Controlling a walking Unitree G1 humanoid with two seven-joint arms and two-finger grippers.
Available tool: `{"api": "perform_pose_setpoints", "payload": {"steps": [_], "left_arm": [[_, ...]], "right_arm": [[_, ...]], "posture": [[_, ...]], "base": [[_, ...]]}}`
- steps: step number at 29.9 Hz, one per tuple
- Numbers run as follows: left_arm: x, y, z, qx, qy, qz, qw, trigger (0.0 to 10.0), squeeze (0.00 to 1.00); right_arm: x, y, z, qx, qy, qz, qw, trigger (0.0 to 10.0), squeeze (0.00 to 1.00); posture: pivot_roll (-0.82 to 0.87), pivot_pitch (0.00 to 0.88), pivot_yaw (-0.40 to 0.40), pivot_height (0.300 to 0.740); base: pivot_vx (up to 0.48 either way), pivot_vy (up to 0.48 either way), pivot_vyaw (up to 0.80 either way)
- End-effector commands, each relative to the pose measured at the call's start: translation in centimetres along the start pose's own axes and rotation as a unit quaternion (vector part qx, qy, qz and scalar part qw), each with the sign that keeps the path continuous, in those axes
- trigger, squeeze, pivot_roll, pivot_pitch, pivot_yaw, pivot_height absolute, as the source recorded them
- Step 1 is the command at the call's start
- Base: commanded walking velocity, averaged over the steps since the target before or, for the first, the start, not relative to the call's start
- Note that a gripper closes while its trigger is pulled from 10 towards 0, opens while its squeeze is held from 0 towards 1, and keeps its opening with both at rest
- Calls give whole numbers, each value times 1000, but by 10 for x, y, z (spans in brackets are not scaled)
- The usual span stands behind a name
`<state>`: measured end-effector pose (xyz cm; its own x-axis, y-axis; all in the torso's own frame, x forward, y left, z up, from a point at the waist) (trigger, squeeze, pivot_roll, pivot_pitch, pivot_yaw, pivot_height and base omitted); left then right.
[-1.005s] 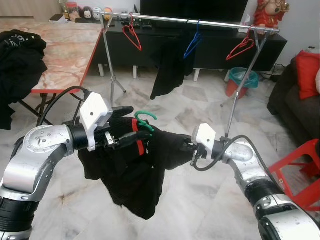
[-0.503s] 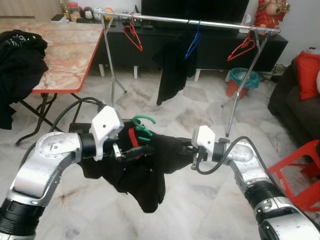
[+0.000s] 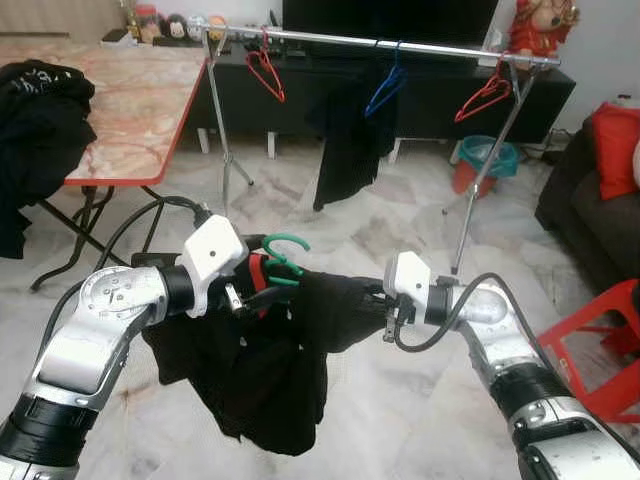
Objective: Hang hanger
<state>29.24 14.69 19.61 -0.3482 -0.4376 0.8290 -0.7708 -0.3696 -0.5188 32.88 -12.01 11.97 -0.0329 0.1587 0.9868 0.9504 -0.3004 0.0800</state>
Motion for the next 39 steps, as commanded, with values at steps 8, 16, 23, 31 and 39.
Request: {"api": "perform_pose_setpoints", "payload": {"steps": [8,16,23,31,39], "left_arm": [[1,15,-4,-76,0,-20,997,0,0],[-1,25,-6,-111,-9,-32,993,0,0],[1,25,-6,-111,-5,-38,993,0,0],[2,26,-7,-119,-2,-46,992,0,0],[3,28,-7,-125,-1,-50,991,0,0]], "right_arm": [[12,4,-2,-3,17,-17,1000,10000,0],[13,4,-1,-2,18,-17,1000,10000,0],[13,3,-1,0,19,-16,1000,10000,0],[12,1,1,8,20,-14,1000,10000,0],[11,0,1,16,17,-11,1000,10000,0]], "posture": [[100,0,-71,740],[100,0,-72,740],[101,0,-71,740],[101,0,-70,740],[100,0,-69,740]], "base": [[0,0,0],[0,0,0],[0,0,0],[0,0,0],[0,0,0]]}}
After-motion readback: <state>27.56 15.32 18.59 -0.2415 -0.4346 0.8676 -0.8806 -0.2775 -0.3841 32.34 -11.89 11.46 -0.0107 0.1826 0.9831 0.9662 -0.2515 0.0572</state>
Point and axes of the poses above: a point about 5 cm out from each wrist's last joint towards the gripper, its own z axis pointing out of the wrist towards the gripper, its own x axis along the axis of the wrist's last joint, y = z × x, the point moved 1 cm from there along z, pointing out of the wrist towards the gripper, and after that the axes turned 11 degrees about z, right-handed, at the moved point
